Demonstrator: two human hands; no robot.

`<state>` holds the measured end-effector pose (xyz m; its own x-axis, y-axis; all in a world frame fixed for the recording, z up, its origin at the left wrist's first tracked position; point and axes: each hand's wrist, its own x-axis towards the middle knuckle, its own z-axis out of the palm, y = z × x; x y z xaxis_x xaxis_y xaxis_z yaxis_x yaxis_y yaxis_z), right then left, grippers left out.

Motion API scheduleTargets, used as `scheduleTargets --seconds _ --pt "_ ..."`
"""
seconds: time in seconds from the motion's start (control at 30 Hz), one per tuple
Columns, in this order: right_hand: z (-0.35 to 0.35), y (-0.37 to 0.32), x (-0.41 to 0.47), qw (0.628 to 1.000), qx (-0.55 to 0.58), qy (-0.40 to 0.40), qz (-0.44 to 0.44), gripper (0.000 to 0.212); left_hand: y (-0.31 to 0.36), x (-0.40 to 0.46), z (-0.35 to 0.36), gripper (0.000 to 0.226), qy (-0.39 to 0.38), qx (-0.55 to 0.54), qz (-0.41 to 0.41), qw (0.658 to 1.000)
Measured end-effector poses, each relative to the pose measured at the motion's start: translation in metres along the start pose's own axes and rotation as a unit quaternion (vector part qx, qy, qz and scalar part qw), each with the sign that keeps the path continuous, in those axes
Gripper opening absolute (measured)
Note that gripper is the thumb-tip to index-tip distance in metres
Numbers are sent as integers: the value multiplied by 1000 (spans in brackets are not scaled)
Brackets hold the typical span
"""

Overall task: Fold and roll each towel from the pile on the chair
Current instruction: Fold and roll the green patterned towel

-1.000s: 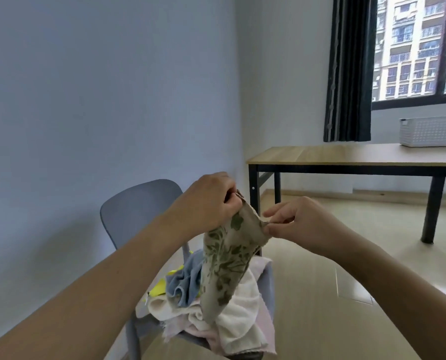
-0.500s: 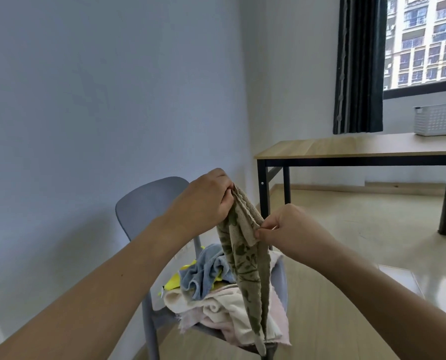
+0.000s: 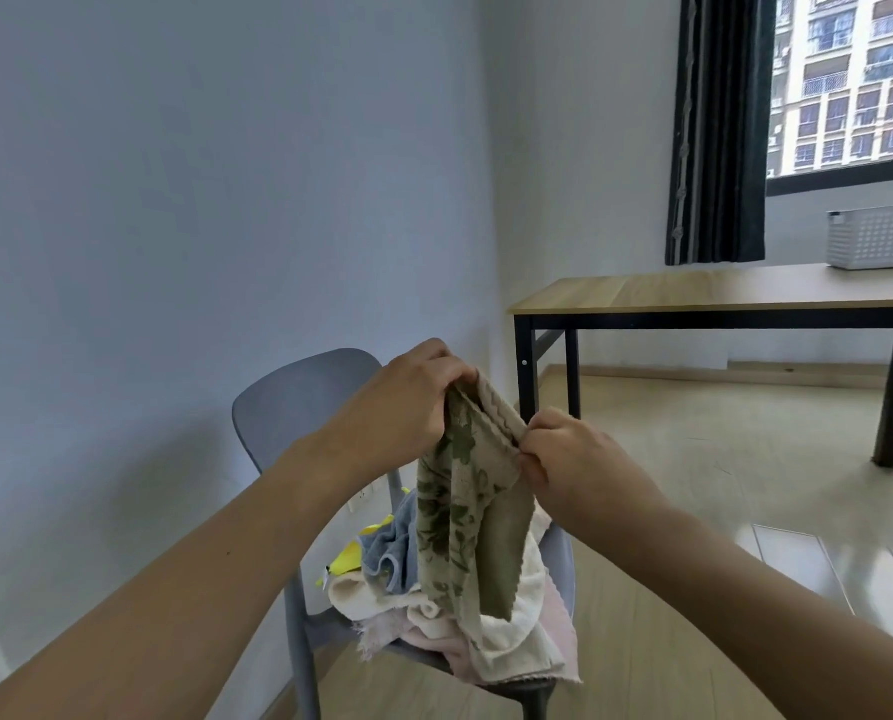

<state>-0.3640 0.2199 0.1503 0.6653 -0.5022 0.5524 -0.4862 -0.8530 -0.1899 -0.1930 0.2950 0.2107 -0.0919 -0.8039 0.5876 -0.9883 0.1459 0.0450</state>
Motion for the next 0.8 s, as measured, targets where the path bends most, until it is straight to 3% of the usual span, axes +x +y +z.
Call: scheduleTargets --seconds 0.13,0.3,0.4,0.5,0.63,0.8 --pt "-8 6 -2 999 -6 38 -8 28 -4 -5 2 60 -61 10 3 998" --pt "-2 3 -8 998 -41 3 -42 26 -4 -3 4 59 -64 -7 4 998" --pt "5 5 -6 997 -44 24 -56 17 -1 -1 2 58 -62 -15 17 998" --pt "0 5 4 995 103 -5 8 17 -1 0 -1 60 -67 -10 28 997" --pt "-11 13 22 949 301 -89 32 10 -2 -4 -7 59 -74 -20 38 996" --pt "-14 18 34 914 370 -165 25 11 -3 -7 -12 47 -61 -60 54 995"
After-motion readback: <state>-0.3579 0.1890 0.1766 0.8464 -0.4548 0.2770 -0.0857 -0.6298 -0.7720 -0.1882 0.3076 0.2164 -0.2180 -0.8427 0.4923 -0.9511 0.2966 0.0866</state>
